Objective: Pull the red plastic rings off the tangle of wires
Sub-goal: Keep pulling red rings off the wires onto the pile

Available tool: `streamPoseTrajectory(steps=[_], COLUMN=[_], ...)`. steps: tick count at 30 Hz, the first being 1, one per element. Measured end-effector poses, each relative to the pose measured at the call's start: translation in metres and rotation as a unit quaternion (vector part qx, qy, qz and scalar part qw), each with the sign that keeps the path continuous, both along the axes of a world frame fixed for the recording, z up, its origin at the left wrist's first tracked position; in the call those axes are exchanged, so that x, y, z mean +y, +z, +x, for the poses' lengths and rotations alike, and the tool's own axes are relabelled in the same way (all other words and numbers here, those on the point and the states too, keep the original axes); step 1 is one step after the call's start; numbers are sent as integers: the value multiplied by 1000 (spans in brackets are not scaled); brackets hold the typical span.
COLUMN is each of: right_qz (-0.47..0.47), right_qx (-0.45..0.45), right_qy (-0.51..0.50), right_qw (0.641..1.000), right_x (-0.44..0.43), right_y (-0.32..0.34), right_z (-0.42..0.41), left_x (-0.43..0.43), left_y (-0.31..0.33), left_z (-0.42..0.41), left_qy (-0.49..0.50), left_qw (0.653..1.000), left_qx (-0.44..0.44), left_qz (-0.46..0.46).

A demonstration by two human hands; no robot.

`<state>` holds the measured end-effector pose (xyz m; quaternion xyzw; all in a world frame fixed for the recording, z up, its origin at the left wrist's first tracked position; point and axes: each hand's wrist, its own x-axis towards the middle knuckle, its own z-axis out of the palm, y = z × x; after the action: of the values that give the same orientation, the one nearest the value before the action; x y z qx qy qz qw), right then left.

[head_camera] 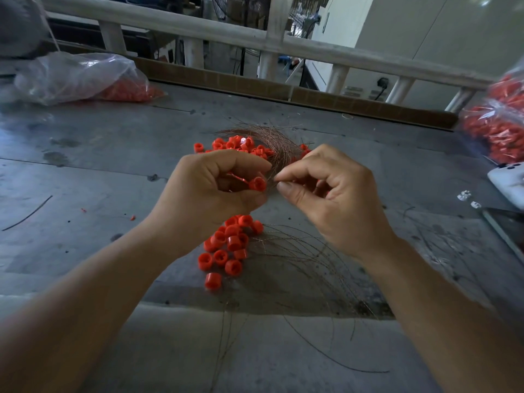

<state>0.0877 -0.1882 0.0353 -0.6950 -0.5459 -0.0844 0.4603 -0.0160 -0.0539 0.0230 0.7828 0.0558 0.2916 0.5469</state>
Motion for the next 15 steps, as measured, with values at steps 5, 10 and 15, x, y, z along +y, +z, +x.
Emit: streamPoseTrajectory(steps=[5, 10, 15], right_qz=[9, 6, 13], right_qx=[2, 8, 44], right_qy=[-2, -14, 1], right_qw=[1000, 1000, 999], right_x=[0, 0, 1], right_y=[2, 2, 2], right_z=[0, 1, -1], left_x=[1, -1, 0], left_y=[1, 1, 1], left_z=[0, 0, 1], left_qy=[-12, -18, -8], left_qw=[999, 999, 998], left_qx=[1, 5, -2], left_qz=[-43, -41, -66])
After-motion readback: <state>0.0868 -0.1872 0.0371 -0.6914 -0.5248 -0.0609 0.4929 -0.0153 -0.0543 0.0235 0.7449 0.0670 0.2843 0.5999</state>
